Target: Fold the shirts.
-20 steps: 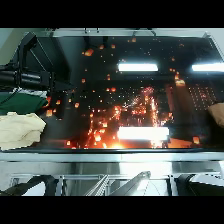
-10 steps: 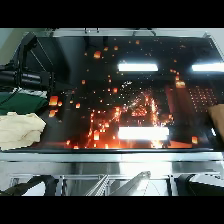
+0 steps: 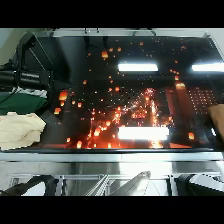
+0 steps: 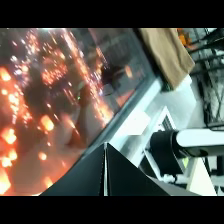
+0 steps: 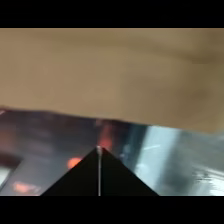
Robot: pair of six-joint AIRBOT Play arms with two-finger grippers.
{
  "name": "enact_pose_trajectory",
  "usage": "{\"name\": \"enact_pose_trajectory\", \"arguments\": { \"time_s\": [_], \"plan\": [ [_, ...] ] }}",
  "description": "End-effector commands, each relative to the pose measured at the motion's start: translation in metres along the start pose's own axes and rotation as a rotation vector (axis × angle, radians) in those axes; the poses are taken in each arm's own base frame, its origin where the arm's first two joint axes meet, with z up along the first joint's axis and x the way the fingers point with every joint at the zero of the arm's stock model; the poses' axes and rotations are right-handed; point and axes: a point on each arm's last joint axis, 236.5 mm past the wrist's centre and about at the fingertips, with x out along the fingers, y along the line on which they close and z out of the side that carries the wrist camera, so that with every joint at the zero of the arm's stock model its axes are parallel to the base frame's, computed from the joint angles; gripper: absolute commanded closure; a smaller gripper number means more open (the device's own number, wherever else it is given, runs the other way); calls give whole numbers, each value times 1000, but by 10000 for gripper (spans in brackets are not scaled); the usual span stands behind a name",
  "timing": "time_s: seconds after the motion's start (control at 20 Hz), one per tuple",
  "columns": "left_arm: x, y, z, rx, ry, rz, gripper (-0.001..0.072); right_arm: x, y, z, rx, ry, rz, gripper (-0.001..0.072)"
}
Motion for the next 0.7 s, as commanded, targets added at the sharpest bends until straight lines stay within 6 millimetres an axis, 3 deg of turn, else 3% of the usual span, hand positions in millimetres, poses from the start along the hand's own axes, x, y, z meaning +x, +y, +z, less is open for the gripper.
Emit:
{"name": "enact_pose_trajectory", "arguments": {
  "time_s": [0.0,0.15,0.25,0.35,0.5,0.55,0.65],
  "plan": [
    [-15,11,10,-37,-56,28,699,-11,85,-40,-168,62,225,697],
    [-32,10,6,-30,-91,62,704,-23,128,-82,-397,52,263,699],
    [-35,3,-13,-26,-101,73,695,-41,154,-116,-522,-12,319,699],
    [-31,4,-42,-62,-98,76,694,-57,166,-167,-664,-57,387,698],
    [-19,17,-93,-128,-53,115,692,-48,141,-265,-889,-8,440,698],
    [-16,21,-103,-137,-48,128,692,-36,132,-287,-927,-9,463,698],
    [-11,21,-119,-151,-49,132,691,-17,119,-305,-961,0,472,697]
  ]
}}
